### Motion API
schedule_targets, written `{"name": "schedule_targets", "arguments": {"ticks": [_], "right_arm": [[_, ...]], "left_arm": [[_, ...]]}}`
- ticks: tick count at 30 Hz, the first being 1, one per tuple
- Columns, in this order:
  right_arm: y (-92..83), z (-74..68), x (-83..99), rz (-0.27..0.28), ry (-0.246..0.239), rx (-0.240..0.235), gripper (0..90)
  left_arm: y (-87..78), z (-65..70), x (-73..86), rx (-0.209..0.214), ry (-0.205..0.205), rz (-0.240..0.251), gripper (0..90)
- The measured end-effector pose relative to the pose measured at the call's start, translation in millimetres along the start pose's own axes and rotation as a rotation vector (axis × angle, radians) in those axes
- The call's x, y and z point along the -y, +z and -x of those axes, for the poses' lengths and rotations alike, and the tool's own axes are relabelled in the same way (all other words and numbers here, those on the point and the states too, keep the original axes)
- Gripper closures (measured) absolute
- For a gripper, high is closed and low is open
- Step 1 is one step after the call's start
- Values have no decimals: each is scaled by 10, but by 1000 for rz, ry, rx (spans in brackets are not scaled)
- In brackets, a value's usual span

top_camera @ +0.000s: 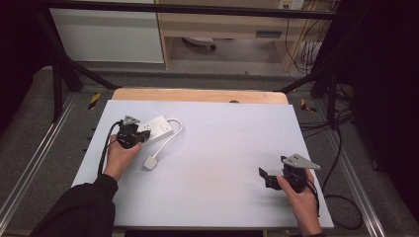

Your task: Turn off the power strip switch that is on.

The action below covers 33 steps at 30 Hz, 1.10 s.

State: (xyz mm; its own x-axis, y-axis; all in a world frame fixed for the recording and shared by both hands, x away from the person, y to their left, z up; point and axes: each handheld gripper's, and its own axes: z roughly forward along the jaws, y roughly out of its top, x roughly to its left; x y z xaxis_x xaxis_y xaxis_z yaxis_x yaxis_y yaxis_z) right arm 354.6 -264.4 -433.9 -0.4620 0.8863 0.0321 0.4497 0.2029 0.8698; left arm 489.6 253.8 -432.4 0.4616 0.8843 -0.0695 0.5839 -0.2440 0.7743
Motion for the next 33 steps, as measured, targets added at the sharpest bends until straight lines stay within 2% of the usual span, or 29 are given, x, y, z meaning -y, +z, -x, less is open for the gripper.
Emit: {"name": "schedule_targets", "arguments": {"ticks": [10,20,26,31,33], "right_arm": [[-3,0,0,0,0,0,36],[-2,3,1,2,1,0,36],[-1,3,1,1,0,-1,36],[-1,4,1,1,1,0,36],[0,4,1,1,1,-1,36]], "left_arm": [[11,11,-5,2,4,6,900],[-6,20,-29,11,-2,49,879],[-27,34,-61,6,-8,93,740],[-28,59,-89,-5,-18,126,528],[-23,59,-97,3,-36,141,440]]}}
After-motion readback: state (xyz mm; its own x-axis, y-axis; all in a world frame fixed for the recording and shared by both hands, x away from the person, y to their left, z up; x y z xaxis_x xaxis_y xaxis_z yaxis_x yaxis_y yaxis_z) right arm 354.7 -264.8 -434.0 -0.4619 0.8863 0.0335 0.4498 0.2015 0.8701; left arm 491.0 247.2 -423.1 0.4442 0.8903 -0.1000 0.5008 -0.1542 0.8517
